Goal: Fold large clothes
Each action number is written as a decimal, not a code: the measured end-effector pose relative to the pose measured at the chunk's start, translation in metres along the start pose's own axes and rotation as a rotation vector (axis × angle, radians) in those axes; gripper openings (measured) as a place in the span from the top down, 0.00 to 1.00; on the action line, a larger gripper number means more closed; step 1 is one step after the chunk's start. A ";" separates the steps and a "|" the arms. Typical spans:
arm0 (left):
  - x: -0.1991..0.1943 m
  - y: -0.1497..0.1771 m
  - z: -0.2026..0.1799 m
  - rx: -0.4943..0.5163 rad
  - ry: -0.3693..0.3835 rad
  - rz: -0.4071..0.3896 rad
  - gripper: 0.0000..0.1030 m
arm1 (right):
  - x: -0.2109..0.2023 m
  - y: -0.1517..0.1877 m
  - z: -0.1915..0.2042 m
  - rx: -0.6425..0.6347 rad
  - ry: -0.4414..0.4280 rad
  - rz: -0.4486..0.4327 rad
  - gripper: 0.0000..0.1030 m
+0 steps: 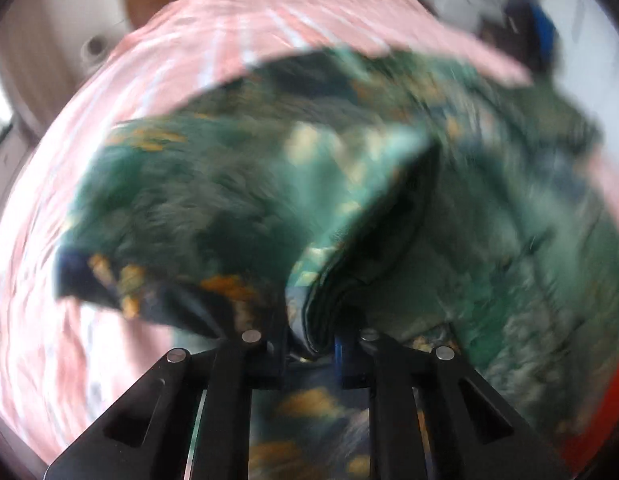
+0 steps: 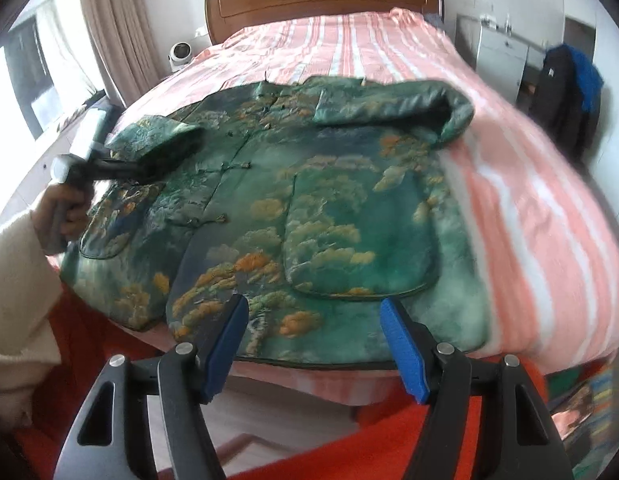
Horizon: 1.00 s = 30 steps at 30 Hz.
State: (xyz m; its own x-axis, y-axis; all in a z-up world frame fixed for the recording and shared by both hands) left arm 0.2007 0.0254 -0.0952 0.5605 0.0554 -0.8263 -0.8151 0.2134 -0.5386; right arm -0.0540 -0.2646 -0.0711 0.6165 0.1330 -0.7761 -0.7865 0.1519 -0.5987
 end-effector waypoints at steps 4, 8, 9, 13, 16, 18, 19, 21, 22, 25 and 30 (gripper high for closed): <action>-0.045 0.002 0.103 -0.215 -0.054 -0.075 0.87 | -0.015 -0.024 -0.012 -0.045 0.044 -0.031 0.34; -0.063 0.030 0.224 -0.439 -0.224 -0.071 0.84 | -0.015 -0.072 -0.024 -0.158 0.104 -0.076 0.34; -0.061 0.041 0.251 -0.488 -0.293 -0.050 0.78 | -0.011 -0.084 -0.023 -0.190 0.117 -0.079 0.34; -0.045 0.106 0.332 -0.679 -0.534 0.074 0.37 | 0.032 -0.131 -0.020 -0.330 0.125 -0.068 0.31; -0.047 0.139 0.338 -0.752 -0.479 0.107 0.35 | 0.085 -0.157 -0.018 -0.448 0.145 -0.015 0.31; -0.053 0.144 0.321 -0.745 -0.455 0.099 0.33 | 0.126 -0.168 -0.016 -0.539 0.167 0.046 0.31; -0.055 0.143 0.314 -0.738 -0.440 0.091 0.30 | 0.146 -0.172 -0.015 -0.584 0.176 0.078 0.31; -0.066 0.140 0.287 -0.715 -0.391 0.056 0.24 | 0.187 -0.179 -0.013 -0.666 0.205 0.155 0.31; -0.070 0.140 0.276 -0.702 -0.375 0.040 0.21 | 0.206 -0.183 -0.014 -0.696 0.239 0.179 0.31; -0.077 0.121 0.230 -0.640 -0.318 0.001 0.16 | 0.247 -0.201 -0.026 -0.675 0.325 0.187 0.31; -0.078 0.093 0.167 -0.534 -0.225 -0.021 0.16 | 0.221 -0.232 -0.061 -0.468 0.314 0.080 0.93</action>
State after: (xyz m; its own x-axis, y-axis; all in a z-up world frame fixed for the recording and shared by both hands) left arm 0.1050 0.2037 -0.0532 0.5473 0.2748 -0.7906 -0.7316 -0.3018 -0.6113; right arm 0.2627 -0.3298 -0.1158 0.5699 -0.1822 -0.8013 -0.8072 -0.3066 -0.5044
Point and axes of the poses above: each gripper's, at about its wrist camera, not at the fingertips, and x roughly the way its jaws point, z to its left, y to its underside, the point moved 2 cm from there along x, roughly the way its jaws point, and after that the axes turned 11 degrees about -y, right-handed, at the moved point
